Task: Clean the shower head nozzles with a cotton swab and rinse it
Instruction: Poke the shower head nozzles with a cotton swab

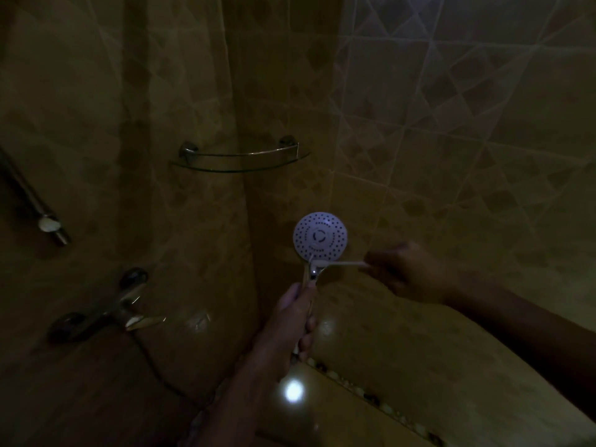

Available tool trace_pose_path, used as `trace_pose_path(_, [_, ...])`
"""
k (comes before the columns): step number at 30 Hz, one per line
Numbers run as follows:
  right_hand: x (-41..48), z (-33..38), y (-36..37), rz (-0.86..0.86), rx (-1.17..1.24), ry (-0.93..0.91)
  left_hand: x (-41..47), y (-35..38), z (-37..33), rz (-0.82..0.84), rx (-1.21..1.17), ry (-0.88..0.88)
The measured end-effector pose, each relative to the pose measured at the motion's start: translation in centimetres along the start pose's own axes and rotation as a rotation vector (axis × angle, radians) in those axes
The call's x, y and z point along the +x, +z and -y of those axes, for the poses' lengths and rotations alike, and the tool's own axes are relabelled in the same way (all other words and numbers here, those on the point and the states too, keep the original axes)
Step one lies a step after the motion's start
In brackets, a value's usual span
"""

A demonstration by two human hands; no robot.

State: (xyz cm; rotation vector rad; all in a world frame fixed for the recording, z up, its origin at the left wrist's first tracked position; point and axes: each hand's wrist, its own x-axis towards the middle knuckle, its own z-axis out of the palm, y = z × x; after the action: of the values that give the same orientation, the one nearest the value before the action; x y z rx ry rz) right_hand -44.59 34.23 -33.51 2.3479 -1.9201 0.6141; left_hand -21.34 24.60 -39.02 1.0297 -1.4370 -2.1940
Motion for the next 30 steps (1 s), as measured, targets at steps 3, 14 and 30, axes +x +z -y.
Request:
trace_pose_path(3, [0.6,-0.7,-0.1,-0.239,-0.162,0.164,0.5,-0.2,0.4,0.005,0.018,-0.022])
trace_pose_path(14, [1.2,-1.8,-0.9,-0.357,-0.181,0.257,0.2,0.0,0.1,0.04,0.011,0.038])
trace_pose_path(30, [0.6,-0.1,-0.4,-0.02,-0.121,0.067,-0.9,0.1,-0.5,0.027,0.022,0.052])
